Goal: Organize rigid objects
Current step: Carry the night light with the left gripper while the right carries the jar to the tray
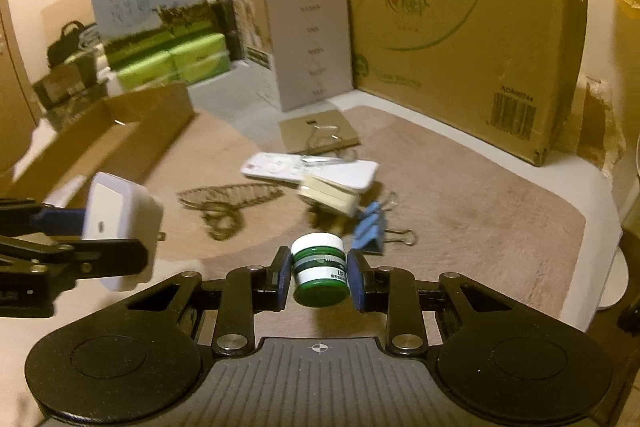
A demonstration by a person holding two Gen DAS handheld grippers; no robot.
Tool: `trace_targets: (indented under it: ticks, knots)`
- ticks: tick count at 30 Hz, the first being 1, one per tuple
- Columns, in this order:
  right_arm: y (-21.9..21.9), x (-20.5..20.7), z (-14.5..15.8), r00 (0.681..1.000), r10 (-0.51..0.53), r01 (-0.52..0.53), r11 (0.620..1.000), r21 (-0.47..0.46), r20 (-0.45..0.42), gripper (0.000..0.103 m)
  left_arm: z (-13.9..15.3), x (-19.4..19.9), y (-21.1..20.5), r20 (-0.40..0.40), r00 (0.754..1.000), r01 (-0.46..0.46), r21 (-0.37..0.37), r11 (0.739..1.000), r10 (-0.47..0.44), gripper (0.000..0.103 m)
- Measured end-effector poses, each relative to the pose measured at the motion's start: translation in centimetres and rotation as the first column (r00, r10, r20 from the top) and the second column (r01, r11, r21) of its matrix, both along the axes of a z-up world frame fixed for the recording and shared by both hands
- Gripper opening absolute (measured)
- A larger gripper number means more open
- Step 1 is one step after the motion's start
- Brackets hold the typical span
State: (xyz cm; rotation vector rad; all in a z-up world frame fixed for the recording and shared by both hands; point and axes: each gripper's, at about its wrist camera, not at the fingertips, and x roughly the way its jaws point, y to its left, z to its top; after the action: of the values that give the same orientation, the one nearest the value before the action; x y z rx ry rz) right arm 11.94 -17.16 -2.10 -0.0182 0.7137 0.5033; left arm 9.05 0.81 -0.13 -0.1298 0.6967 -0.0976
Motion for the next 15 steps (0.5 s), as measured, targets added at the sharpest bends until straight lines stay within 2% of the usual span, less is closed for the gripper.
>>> trace_targets:
  ticks: [15]
  knots:
    - [7.6,-4.0,4.5,0.988,0.144,-0.147,0.988,0.046,0.052,0.030,4.1,-6.1,6.8,0.049,0.988,-0.147,0.026,0.989,0.145,0.062]
